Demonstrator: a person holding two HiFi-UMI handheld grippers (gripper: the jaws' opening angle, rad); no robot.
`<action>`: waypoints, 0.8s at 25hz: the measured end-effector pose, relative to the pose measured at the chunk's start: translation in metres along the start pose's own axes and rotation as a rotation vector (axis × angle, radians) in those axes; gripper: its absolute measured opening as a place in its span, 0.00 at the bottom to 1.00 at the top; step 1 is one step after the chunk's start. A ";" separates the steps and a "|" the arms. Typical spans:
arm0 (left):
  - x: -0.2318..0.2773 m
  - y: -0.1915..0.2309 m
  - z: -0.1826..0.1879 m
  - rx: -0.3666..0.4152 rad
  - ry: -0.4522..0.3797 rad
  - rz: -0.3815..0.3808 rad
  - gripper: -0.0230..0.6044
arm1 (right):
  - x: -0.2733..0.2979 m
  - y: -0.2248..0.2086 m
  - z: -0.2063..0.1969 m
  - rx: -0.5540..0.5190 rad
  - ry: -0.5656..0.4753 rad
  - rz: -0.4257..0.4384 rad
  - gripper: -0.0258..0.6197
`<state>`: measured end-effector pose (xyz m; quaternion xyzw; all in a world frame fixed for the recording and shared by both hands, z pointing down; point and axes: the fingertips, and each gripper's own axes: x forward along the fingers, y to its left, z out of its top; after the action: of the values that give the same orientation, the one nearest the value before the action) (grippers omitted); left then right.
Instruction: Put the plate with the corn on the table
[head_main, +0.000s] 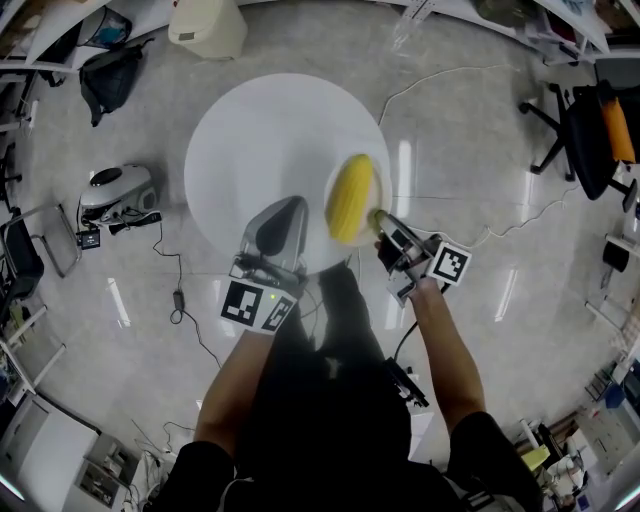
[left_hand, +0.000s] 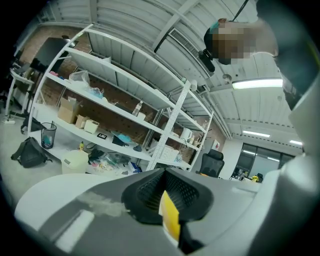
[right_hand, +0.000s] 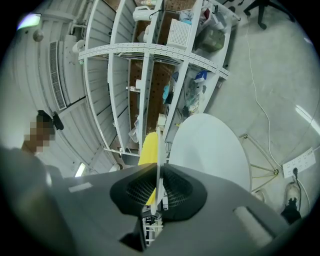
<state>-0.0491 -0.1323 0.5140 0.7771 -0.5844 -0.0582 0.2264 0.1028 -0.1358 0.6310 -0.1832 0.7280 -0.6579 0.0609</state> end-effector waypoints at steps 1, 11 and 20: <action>0.002 0.003 -0.003 -0.001 0.004 0.002 0.04 | 0.002 -0.003 0.000 0.002 0.001 0.002 0.11; 0.016 0.019 -0.018 -0.025 0.005 -0.005 0.04 | 0.017 -0.033 0.004 0.012 0.021 -0.009 0.11; 0.026 0.032 -0.025 -0.039 0.004 -0.009 0.04 | 0.029 -0.065 0.009 0.010 0.052 -0.019 0.11</action>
<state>-0.0602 -0.1560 0.5546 0.7752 -0.5792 -0.0691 0.2425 0.0907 -0.1590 0.6979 -0.1727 0.7242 -0.6666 0.0367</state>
